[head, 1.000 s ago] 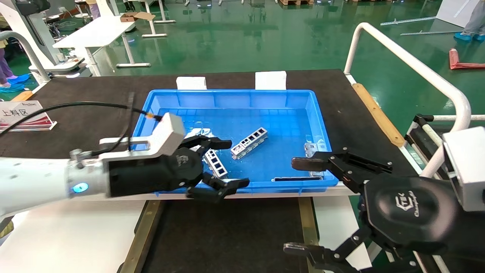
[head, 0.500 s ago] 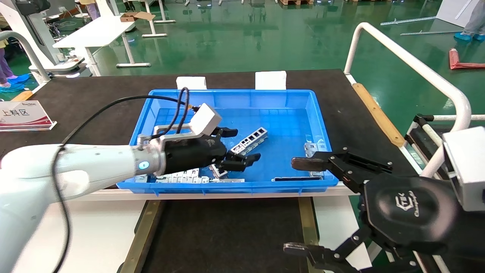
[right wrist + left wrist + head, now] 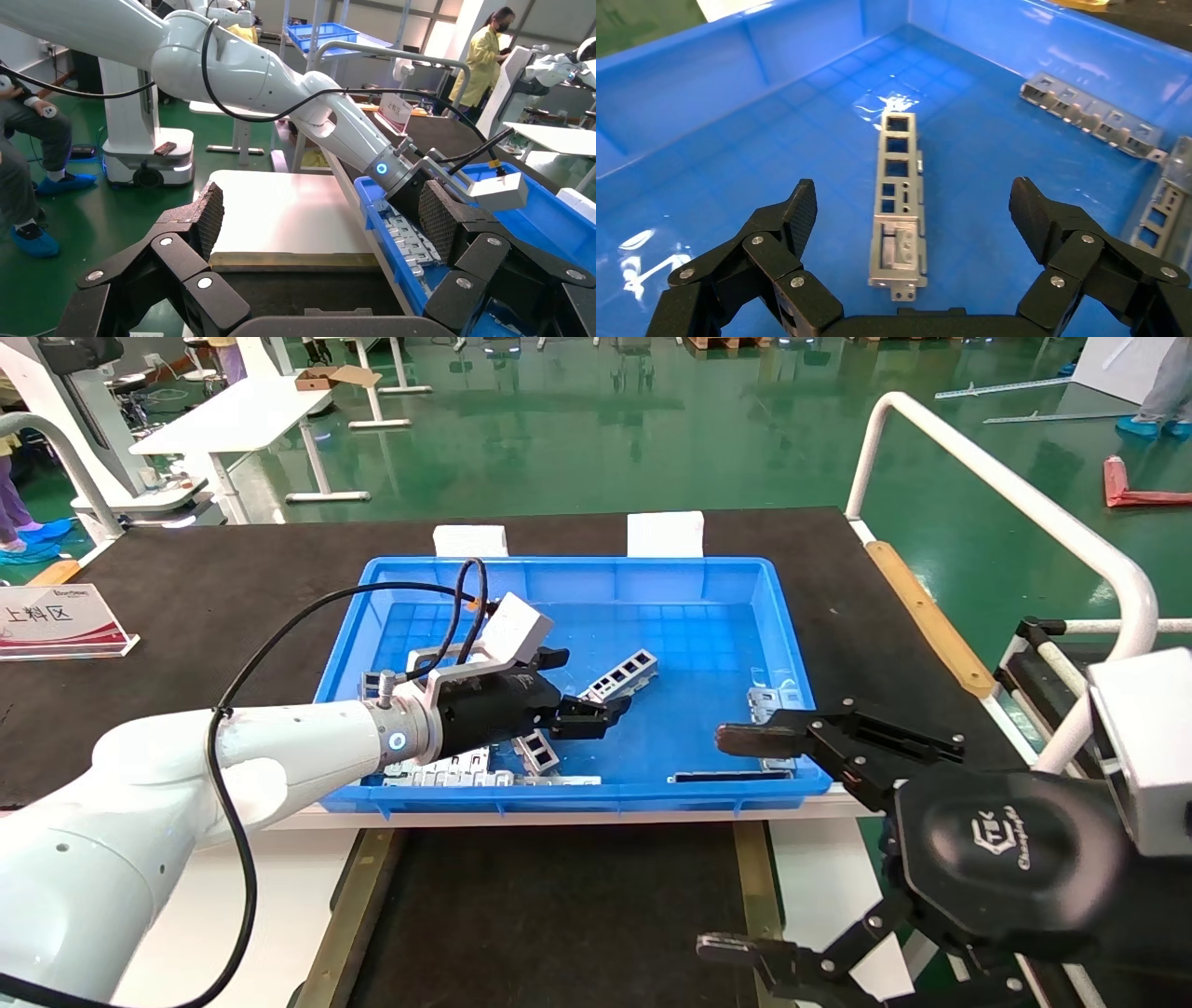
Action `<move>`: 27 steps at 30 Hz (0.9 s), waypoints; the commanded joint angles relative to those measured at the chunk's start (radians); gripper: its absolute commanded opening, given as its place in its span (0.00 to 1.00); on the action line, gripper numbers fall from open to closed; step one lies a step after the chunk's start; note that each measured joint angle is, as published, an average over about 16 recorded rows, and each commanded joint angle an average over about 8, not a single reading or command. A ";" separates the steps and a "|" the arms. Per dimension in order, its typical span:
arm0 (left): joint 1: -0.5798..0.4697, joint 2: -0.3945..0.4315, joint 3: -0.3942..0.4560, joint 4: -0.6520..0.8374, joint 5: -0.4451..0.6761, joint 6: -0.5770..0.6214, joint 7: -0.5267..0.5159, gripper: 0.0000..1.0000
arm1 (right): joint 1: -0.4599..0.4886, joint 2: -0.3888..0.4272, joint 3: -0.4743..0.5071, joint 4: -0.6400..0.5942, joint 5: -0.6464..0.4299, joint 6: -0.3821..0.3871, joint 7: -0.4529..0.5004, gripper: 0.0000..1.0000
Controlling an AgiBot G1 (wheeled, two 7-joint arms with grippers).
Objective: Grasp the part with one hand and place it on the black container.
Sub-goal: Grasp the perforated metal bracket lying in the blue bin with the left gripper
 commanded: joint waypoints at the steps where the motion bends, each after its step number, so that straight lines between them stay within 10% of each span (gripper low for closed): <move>1: 0.005 0.002 0.007 -0.005 -0.004 -0.014 0.006 0.36 | 0.000 0.000 0.000 0.000 0.000 0.000 0.000 0.27; 5: 0.021 0.004 0.025 -0.023 -0.021 -0.044 0.009 0.00 | 0.000 0.000 0.000 0.000 0.000 0.000 0.000 0.00; 27: 0.092 0.005 0.156 -0.102 -0.166 -0.168 0.014 0.00 | 0.000 0.000 0.000 0.000 0.000 0.000 0.000 0.00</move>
